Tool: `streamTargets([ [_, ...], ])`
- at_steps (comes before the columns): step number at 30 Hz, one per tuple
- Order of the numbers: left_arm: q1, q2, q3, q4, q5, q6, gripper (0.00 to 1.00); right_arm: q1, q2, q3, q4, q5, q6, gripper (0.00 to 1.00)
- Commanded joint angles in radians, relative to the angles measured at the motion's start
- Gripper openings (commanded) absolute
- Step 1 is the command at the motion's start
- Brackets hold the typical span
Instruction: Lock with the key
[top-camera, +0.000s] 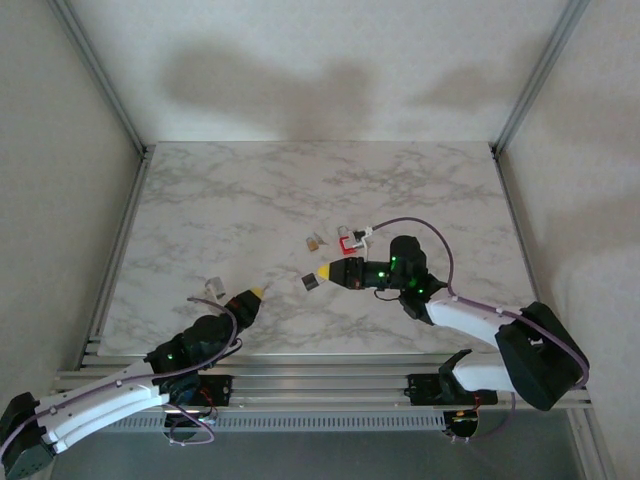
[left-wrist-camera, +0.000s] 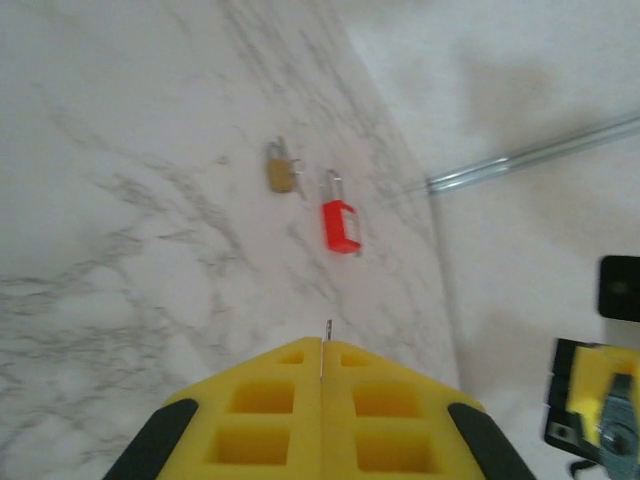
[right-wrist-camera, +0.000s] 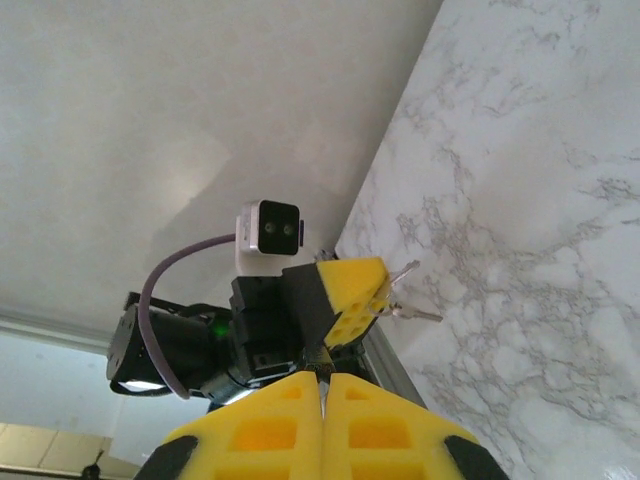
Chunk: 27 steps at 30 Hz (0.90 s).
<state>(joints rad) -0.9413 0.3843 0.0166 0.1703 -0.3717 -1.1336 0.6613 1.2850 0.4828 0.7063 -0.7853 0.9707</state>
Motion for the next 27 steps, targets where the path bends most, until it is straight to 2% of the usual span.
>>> streamTargets([
  [1, 0.033, 0.045, -0.041, 0.003, -0.017, -0.026, 0.0, 0.019, 0.017, 0.04, -0.018, 0.004, -0.047, 0.0],
  [10, 0.107, 0.183, -0.056, 0.069, 0.017, -0.008, 0.0, 0.049, 0.05, 0.06, -0.035, 0.002, -0.071, 0.0],
  [21, 0.175, 0.408, -0.041, 0.246, 0.087, 0.031, 0.0, 0.081, 0.107, 0.088, -0.047, -0.002, -0.089, 0.0],
  [27, 0.196, 0.521, -0.013, 0.304, 0.117, 0.059, 0.08, 0.104, 0.144, 0.106, -0.063, -0.003, -0.098, 0.0],
])
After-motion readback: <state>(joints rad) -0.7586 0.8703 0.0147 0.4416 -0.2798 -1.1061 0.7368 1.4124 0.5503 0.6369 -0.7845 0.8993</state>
